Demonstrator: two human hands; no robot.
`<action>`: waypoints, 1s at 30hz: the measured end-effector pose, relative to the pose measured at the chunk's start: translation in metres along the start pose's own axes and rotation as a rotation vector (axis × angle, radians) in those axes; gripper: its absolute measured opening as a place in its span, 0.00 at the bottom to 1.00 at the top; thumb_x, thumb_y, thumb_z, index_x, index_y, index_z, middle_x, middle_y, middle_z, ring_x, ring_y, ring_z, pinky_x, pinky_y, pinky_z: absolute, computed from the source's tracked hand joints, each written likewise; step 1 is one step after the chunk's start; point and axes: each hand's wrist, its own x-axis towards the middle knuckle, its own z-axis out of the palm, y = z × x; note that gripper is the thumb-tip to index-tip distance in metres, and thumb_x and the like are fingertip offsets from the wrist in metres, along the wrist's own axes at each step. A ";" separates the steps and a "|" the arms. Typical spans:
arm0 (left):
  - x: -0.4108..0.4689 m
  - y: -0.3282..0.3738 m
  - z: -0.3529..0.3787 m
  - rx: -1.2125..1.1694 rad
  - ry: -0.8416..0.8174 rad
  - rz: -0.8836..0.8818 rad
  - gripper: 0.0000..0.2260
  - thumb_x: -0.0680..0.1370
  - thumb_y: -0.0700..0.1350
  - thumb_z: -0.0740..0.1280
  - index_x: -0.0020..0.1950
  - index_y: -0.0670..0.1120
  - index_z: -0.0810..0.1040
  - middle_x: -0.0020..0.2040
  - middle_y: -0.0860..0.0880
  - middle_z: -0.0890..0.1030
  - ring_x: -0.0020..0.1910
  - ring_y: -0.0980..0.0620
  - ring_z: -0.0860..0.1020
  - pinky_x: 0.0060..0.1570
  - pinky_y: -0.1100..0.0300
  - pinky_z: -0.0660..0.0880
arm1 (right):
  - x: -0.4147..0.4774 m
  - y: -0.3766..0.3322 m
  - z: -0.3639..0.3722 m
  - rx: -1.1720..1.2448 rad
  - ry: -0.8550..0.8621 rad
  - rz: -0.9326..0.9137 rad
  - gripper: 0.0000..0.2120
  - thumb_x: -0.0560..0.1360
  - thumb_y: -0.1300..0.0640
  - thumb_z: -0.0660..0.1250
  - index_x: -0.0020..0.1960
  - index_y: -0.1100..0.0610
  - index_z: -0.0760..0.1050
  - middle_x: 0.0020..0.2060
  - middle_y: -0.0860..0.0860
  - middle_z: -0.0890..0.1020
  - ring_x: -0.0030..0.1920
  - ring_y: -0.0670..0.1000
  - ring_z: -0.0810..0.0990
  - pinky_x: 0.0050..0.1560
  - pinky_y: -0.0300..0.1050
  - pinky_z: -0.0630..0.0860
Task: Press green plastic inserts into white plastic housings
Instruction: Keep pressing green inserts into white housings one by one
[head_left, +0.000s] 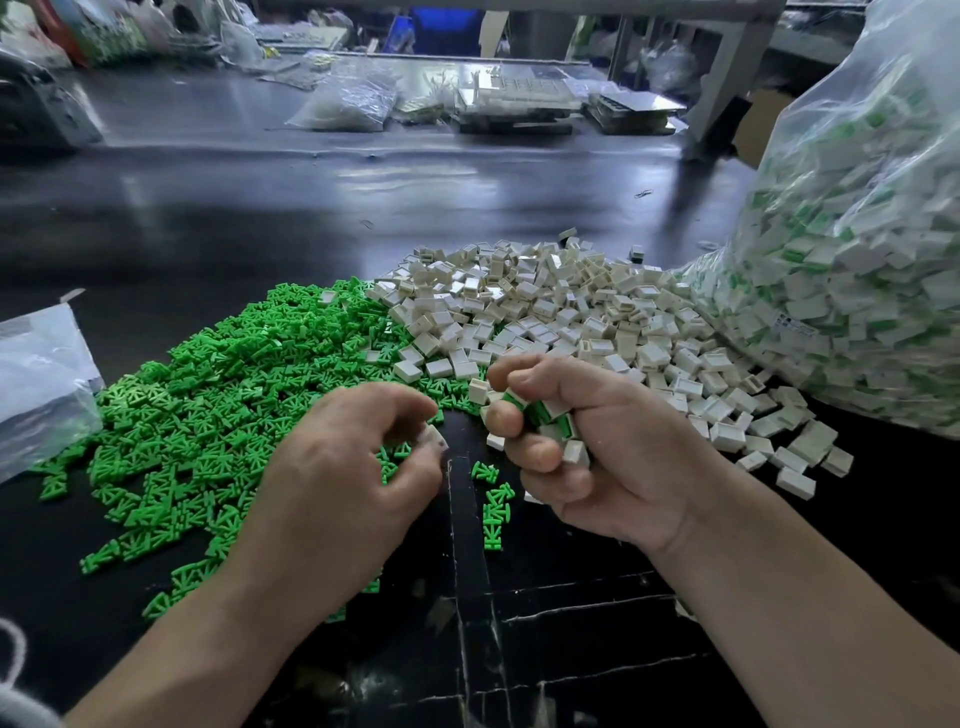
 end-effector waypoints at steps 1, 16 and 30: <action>-0.002 0.002 -0.002 -0.089 0.036 -0.032 0.05 0.75 0.52 0.68 0.50 0.59 0.77 0.42 0.63 0.79 0.47 0.67 0.76 0.39 0.75 0.70 | 0.000 0.001 0.000 0.002 -0.001 0.009 0.09 0.72 0.62 0.65 0.52 0.58 0.72 0.35 0.55 0.80 0.24 0.46 0.74 0.16 0.34 0.66; -0.010 0.026 -0.004 -0.246 0.096 -0.025 0.10 0.72 0.52 0.71 0.53 0.57 0.78 0.46 0.60 0.82 0.48 0.60 0.79 0.45 0.76 0.69 | 0.000 0.014 0.008 -0.240 -0.061 0.032 0.08 0.77 0.53 0.69 0.51 0.58 0.79 0.37 0.53 0.78 0.26 0.45 0.74 0.19 0.34 0.66; -0.010 0.017 0.011 0.379 -0.314 0.131 0.18 0.72 0.65 0.63 0.46 0.54 0.83 0.41 0.54 0.76 0.44 0.49 0.76 0.45 0.51 0.72 | -0.002 -0.006 -0.002 -0.157 0.042 -0.163 0.05 0.78 0.61 0.63 0.44 0.55 0.75 0.35 0.54 0.77 0.21 0.44 0.69 0.17 0.33 0.63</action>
